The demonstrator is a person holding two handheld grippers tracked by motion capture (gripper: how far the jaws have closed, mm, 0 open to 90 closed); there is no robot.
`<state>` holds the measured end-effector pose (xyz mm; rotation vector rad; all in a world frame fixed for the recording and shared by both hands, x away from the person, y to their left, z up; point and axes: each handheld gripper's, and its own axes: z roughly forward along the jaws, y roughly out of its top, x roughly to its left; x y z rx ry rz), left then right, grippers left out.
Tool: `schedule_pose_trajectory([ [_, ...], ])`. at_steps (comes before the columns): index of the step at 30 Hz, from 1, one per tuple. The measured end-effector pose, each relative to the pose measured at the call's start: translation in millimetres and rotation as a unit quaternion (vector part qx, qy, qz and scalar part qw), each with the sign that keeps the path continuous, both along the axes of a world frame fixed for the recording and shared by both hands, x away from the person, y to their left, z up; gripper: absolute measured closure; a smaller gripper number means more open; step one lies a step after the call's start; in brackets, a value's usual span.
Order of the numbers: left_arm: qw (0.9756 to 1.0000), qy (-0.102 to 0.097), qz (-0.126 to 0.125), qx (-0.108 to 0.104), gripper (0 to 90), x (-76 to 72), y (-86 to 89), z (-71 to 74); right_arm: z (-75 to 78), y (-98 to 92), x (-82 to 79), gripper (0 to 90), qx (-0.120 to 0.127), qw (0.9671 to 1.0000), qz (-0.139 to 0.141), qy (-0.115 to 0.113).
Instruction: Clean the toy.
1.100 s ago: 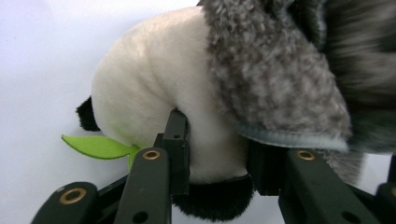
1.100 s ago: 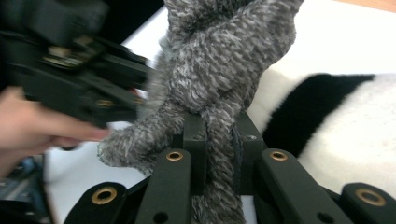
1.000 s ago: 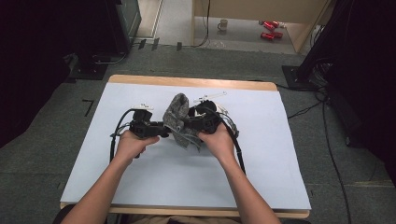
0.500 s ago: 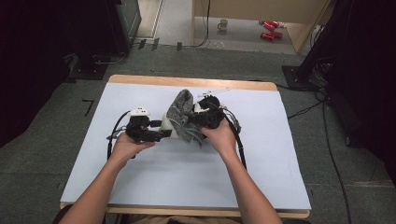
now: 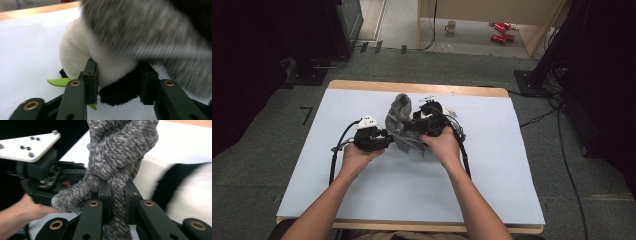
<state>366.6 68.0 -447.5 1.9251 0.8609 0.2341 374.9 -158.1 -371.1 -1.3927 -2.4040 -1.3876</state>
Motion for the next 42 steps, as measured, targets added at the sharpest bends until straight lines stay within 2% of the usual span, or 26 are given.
schedule_pose_trajectory([
  [2, 1.0000, -0.002, 0.003, 0.004, 62.9, -1.5, -1.4, 1.0, -3.5, 7.6, 0.5, 80.3, -0.013, 0.9999, 0.004, 0.001],
  [5, 1.0000, 0.006, 0.005, 0.007, 65.0, -0.6, -0.6, 0.5, -11.2, 10.5, 4.8, 80.4, -0.035, 0.9994, 0.003, -0.003],
  [9, 0.9999, 0.014, 0.008, 0.005, 65.9, 1.6, 1.0, 0.1, -10.6, 3.3, 6.9, 80.3, -0.061, 0.9981, -0.006, -0.013],
  [12, 0.9998, 0.018, 0.008, 0.004, 65.9, 2.2, 1.9, 0.5, -6.8, -7.6, 5.0, 80.6, -0.094, 0.9950, -0.022, -0.023],
  [13, 0.9998, 0.019, 0.006, 0.001, 65.9, 2.3, 1.7, 0.8, -6.0, -14.2, 5.1, 80.8, -0.096, 0.9947, -0.027, -0.026],
  [15, 0.9998, 0.019, 0.005, 0.001, 65.9, 1.6, -0.6, 1.3, -5.1, -25.2, 4.4, 80.8, -0.084, 0.9955, -0.037, -0.021],
  [22, 0.9996, 0.026, 0.007, -0.002, 65.9, 3.6, 1.7, 1.4, 5.7, -45.8, 1.3, 80.8, -0.076, 0.9954, -0.049, -0.029],
  [28, 0.9994, 0.033, 0.008, -0.005, 65.9, 5.6, 4.0, 0.8, 15.0, -71.9, -2.4, 80.7, -0.067, 0.9943, -0.076, -0.034],
  [37, 0.9993, 0.035, 0.007, -0.005, 65.8, 6.3, 4.1, 0.6, 11.5, -109.8, -3.7, 80.7, -0.065, 0.9903, -0.119, -0.027],
  [42, 0.9993, 0.038, 0.006, -0.005, 65.7, 6.8, 4.9, 0.6, 5.9, -121.2, -1.7, 80.7, -0.068, 0.9887, -0.132, -0.021],
])
